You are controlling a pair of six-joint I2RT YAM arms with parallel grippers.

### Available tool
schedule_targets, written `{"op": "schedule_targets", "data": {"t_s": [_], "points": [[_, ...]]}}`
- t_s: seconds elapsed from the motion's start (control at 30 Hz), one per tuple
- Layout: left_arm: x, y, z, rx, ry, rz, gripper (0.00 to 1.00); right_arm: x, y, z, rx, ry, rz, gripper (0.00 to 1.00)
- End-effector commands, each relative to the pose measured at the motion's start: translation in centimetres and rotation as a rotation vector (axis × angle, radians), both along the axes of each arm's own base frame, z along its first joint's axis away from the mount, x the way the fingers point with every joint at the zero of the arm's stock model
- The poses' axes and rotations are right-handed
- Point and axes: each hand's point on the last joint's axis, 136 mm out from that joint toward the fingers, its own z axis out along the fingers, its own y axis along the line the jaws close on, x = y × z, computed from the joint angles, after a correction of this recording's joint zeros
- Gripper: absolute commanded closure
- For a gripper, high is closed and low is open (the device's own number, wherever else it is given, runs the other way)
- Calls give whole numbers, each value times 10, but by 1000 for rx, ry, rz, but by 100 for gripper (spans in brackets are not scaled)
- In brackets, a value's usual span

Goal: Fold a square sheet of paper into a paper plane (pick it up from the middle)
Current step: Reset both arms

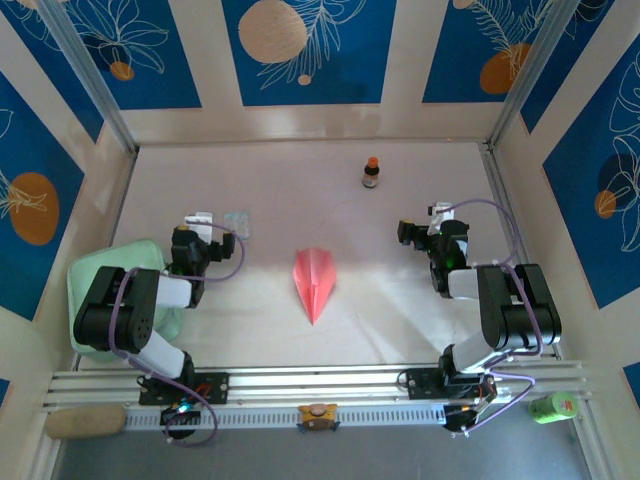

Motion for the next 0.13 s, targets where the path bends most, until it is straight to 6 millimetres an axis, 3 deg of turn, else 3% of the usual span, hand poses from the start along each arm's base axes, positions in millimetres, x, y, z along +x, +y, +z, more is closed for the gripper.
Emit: {"op": "schedule_targets", "data": {"t_s": [0.0, 0.1], "points": [[4, 0, 9, -22, -37, -3, 0, 3, -3, 7, 4, -32, -20, 1], [4, 0, 9, -22, -37, -3, 0, 2, -3, 7, 2, -34, -20, 1]]}}
